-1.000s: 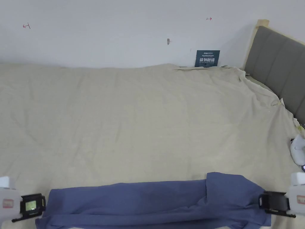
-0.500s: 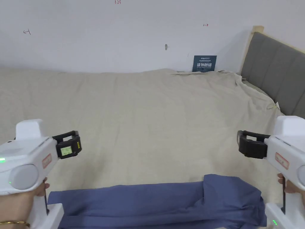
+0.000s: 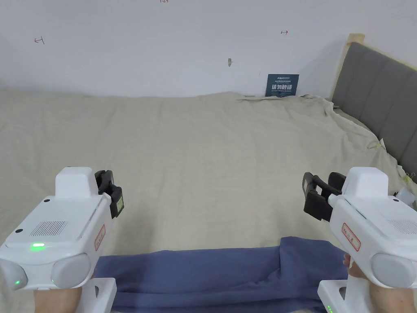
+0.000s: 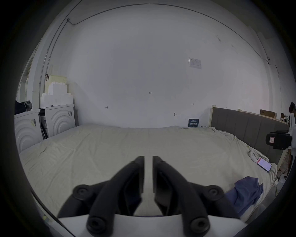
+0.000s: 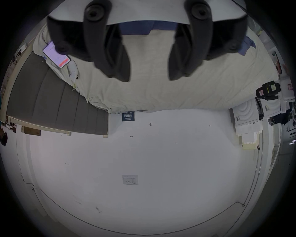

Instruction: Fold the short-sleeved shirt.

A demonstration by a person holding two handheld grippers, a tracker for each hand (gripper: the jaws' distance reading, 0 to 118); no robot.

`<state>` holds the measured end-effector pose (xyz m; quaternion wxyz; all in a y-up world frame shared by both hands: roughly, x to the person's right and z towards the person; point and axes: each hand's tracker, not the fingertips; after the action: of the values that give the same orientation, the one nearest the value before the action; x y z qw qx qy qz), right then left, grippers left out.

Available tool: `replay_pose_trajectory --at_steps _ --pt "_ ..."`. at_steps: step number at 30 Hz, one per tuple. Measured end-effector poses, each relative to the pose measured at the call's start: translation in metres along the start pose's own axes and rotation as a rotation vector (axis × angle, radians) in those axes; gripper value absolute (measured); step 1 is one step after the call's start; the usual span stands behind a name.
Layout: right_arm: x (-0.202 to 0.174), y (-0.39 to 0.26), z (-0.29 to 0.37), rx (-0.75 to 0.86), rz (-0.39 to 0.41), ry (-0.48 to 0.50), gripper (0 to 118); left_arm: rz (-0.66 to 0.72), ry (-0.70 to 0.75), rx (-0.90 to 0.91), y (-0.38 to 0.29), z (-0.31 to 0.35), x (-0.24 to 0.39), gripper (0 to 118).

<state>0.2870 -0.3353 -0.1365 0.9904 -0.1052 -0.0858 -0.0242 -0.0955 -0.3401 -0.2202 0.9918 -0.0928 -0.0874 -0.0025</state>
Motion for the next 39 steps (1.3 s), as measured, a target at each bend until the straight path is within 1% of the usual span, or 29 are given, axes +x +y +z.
replay_pose_trajectory --at_steps 1,2,3,4,5,8,11,22,25,27,28,29,32,33,34,35,36,37,39 --pt "0.0 -0.001 0.0 -0.003 0.003 0.006 34 0.005 -0.012 -0.003 -0.004 -0.007 -0.005 0" --pt "0.0 -0.002 0.0 -0.007 0.003 0.016 23 0.005 -0.018 -0.014 -0.005 -0.009 -0.006 0" --pt "-0.003 -0.003 0.001 -0.01 0.008 0.014 2 0.0 -0.018 -0.017 -0.006 -0.01 -0.006 0" --pt "-0.004 -0.004 0.001 -0.011 0.012 0.007 0 -0.01 -0.015 -0.023 -0.007 -0.01 -0.006 0" --pt "-0.005 -0.006 0.001 -0.009 0.016 -0.019 0 -0.02 -0.013 -0.025 -0.007 -0.008 -0.002 0" --pt "-0.003 -0.007 0.0 -0.023 -0.015 -0.004 0 -0.017 -0.009 -0.025 -0.009 -0.008 -0.002 0" --pt "-0.004 -0.008 -0.001 -0.026 -0.012 -0.015 0 -0.001 -0.004 -0.02 -0.01 -0.008 -0.002 0" --pt "-0.004 -0.008 -0.003 -0.029 -0.016 -0.012 0 0.005 -0.004 -0.031 -0.006 -0.002 0.0 0" --pt "-0.003 -0.008 -0.004 -0.033 -0.025 -0.008 0 0.038 -0.037 -0.108 -0.002 -0.008 -0.008 0" --pt "-0.003 -0.007 -0.004 -0.037 -0.026 -0.006 0 0.09 -0.074 -0.205 0.001 -0.018 -0.02 0" --pt "-0.003 -0.007 -0.004 -0.036 -0.022 -0.009 0 0.115 -0.086 -0.245 0.002 -0.023 -0.027 4" --pt "-0.003 -0.008 -0.004 -0.037 -0.017 -0.009 0 0.151 -0.099 -0.298 0.004 -0.029 -0.036 13" --pt "-0.003 -0.009 -0.006 -0.048 -0.014 -0.007 0 0.235 -0.138 -0.445 0.003 -0.043 -0.064 67" --pt "-0.003 -0.01 -0.007 -0.051 -0.012 -0.006 0 0.251 -0.152 -0.482 0.001 -0.046 -0.072 80" --pt "-0.003 -0.012 -0.008 -0.056 -0.01 -0.007 0 0.261 -0.162 -0.517 -0.001 -0.049 -0.079 97" --pt "-0.003 -0.012 -0.009 -0.06 -0.009 -0.007 0 0.286 -0.174 -0.559 -0.005 -0.052 -0.088 107" --pt "-0.003 -0.014 -0.01 -0.067 -0.008 -0.006 0 0.309 -0.188 -0.602 -0.01 -0.056 -0.097 112" --pt "-0.003 -0.015 -0.011 -0.071 -0.006 -0.007 0 0.321 -0.192 -0.634 -0.014 -0.058 -0.102 115" --pt "-0.004 -0.018 -0.013 -0.08 -0.001 -0.011 0 0.354 -0.2 -0.709 -0.025 -0.063 -0.116 115"
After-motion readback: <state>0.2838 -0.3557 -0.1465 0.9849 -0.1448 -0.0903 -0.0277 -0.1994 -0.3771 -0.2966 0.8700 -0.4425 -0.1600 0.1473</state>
